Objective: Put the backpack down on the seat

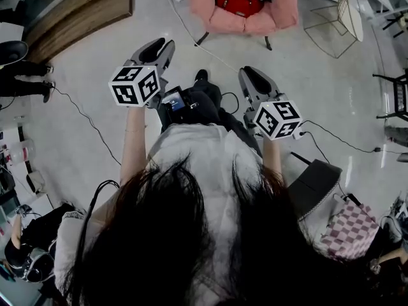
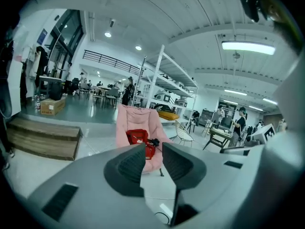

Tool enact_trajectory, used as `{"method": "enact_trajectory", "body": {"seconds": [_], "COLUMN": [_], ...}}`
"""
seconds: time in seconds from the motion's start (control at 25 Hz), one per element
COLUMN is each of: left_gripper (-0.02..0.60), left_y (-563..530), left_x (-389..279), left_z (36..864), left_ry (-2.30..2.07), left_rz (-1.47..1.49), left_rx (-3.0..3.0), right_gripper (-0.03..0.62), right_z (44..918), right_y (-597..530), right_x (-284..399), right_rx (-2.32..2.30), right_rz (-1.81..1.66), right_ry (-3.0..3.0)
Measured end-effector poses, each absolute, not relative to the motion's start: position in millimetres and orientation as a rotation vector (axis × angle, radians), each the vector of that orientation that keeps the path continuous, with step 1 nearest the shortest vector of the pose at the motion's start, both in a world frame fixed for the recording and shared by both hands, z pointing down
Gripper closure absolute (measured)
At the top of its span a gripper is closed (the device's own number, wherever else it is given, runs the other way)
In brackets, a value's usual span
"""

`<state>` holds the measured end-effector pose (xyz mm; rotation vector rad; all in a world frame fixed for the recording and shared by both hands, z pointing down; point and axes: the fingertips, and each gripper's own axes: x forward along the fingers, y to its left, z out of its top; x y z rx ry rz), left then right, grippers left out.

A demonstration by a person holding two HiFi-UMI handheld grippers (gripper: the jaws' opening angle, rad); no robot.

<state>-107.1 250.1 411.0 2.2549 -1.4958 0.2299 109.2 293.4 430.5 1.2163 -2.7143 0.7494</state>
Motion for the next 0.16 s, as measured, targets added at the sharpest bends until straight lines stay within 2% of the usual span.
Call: {"method": "enact_trajectory", "body": {"seconds": [0.16], "left_gripper": [0.46], "left_y": [247.2], "left_x": [-135.4], "left_z": [400.1], "left_ry": [-1.56], "left_rz": [0.156], "left_rx": [2.197], "right_gripper": [0.525], "right_z": [429.6], "right_y": [290.6], "right_x": [108.9], "right_rx": [1.221], "right_rz": [0.758], "right_ry": [-2.714]}}
